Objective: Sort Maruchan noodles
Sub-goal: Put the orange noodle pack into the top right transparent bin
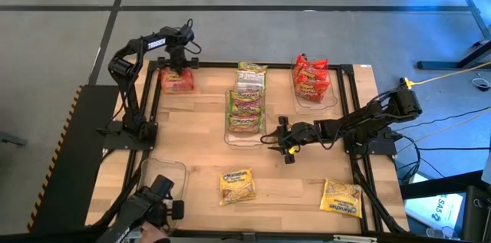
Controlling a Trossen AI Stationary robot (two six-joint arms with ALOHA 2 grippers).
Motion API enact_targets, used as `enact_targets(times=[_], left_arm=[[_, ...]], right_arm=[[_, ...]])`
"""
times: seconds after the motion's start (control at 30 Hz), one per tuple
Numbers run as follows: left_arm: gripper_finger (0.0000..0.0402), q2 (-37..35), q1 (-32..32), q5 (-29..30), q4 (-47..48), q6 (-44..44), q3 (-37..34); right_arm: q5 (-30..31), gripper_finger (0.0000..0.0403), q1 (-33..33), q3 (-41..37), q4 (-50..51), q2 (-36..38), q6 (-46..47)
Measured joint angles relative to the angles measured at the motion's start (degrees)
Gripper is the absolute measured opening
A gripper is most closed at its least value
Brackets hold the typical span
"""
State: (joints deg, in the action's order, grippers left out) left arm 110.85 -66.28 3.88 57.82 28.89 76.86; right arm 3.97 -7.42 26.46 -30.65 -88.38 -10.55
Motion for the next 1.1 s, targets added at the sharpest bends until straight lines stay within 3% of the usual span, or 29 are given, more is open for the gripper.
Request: enact_targets(times=[0.23,0.47,0.67,0.8,0.93,1.1], left_arm=[[0.0001,0.02,-0.37,-11.1,-1.99,-2.97,0.0],[0.0001,0.11,-0.35,-14.56,-1.54,-6.61,1.57],[0.0005,0.05,1.48,-6.32,8.75,-6.32,10.54],[0.0002,-1.37,6.38,-0.82,12.01,-1.78,14.92],[0.0003,-2.78,13.1,6.94,9.31,-0.28,15.32],[0.0013,-2.86,21.0,16.08,6.83,9.0,13.24]], right_arm=[[0.02,0.0199,-0.04,0.0,0.0,0.0,0.0],[0.02,0.0199,-0.04,0.0,0.02,0.0,-0.12],[0.02,0.0199,-0.04,0.0,0.02,0.0,-0.22],[0.02,0.0199,-0.04,-0.01,0.02,0.0,-0.22],[-0.04,0.0199,-0.04,0.0,0.04,0.0,-0.22],[-1.66,0.0199,-0.04,0.0,0.25,0.02,0.05]])
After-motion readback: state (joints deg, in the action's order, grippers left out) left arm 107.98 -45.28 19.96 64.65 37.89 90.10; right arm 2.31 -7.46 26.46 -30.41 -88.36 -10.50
